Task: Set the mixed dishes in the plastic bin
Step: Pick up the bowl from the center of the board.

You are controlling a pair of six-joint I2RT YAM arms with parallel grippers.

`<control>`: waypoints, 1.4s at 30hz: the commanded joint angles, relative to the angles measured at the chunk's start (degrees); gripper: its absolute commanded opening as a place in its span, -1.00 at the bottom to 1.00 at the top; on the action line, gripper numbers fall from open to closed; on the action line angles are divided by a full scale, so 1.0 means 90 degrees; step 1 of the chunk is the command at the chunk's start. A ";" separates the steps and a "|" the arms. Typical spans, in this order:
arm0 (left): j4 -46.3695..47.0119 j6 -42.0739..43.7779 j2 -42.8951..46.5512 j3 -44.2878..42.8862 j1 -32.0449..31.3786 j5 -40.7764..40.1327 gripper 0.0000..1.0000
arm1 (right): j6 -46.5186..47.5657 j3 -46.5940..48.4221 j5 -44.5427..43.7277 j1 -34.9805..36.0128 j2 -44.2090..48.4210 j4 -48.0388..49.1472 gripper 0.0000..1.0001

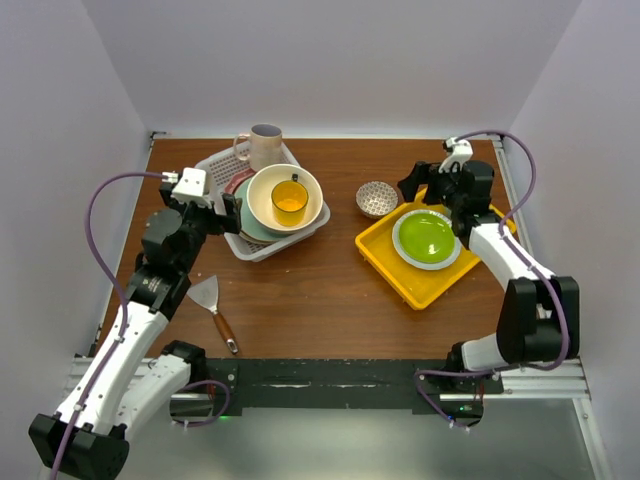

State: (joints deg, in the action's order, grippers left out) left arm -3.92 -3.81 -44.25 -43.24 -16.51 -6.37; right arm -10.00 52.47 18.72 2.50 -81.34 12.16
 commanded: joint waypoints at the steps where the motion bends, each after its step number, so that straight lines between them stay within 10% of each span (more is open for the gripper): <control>1: 0.0338 0.0043 0.0024 -0.0010 0.0038 0.0044 1.00 | -0.0315 0.0312 -0.0469 -0.0005 -0.0501 0.0027 0.97; 8: 0.0338 0.0043 -0.0005 -0.0010 0.0038 0.0083 1.00 | 0.0465 0.1950 -0.0039 0.0180 -0.1886 -0.1525 0.91; 20: 0.0338 0.0043 -0.0025 0.0000 0.0038 0.0083 1.00 | 0.1658 0.4081 -0.0049 0.0571 -0.3637 -0.3480 0.07; 30: 0.0338 0.0043 -0.0015 0.0000 0.0048 0.0083 1.00 | 0.1999 0.4531 -0.0703 0.0894 -0.4194 -0.3880 -0.31; 37: 0.0338 0.0033 -0.0015 0.0000 0.0048 0.0093 1.00 | 0.2078 0.4541 -0.0694 0.0933 -0.4195 -0.3891 -0.96; 42: 0.0338 0.0043 -0.0025 0.0000 0.0048 0.0083 1.00 | 0.1990 0.4415 -0.0625 0.0933 -0.3902 -0.3725 -1.00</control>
State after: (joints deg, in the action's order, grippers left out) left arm -3.92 -3.81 -44.51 -43.24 -16.51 -6.11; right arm 7.11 91.94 14.46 10.72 -119.55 -22.26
